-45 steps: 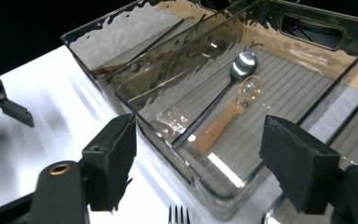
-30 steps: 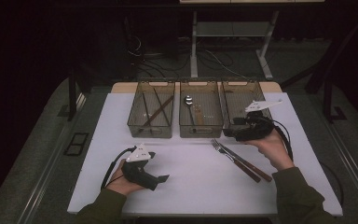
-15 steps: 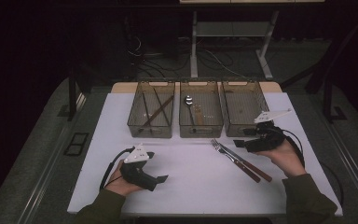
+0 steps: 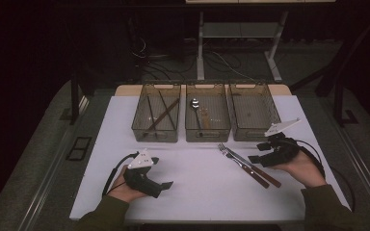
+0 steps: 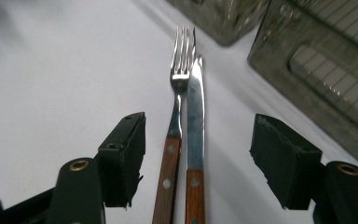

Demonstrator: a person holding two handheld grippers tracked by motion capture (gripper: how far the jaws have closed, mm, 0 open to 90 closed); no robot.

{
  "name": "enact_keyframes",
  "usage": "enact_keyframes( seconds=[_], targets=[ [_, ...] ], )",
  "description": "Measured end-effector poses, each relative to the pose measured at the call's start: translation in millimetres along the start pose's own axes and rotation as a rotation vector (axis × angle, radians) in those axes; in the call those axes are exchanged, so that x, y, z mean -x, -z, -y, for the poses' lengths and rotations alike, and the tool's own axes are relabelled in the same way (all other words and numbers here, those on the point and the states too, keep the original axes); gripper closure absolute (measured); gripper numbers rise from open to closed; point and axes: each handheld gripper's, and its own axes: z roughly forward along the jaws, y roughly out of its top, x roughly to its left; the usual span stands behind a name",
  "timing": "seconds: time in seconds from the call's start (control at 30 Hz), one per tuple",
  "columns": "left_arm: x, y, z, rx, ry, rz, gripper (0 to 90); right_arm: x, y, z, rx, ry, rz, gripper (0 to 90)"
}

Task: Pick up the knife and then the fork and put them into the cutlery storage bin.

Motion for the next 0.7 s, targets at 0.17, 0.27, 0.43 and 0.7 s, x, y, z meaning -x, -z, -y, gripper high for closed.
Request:
enact_keyframes(
  seconds=[0.17,0.27,0.43,0.7],
  targets=[
    [-0.2,0.5,-0.1,-0.004,-0.006,0.002,0.6,-3.5,-3.1,3.3,-0.071,0.019,0.004,38.2],
    [-0.3,0.8,-0.1,-0.004,-0.008,0.002,0.6,-5.1,-5.6,5.9,-0.119,0.027,0.020,39.5],
    [-0.5,0.6,-0.1,-0.008,-0.009,0.002,0.6,-5.2,-8.7,9.9,-0.170,0.038,0.038,43.6],
    [-0.2,0.1,0.0,-0.009,-0.006,0.000,0.6,-6.0,-18.0,9.8,-0.290,0.078,0.065,56.2]
  ],
)
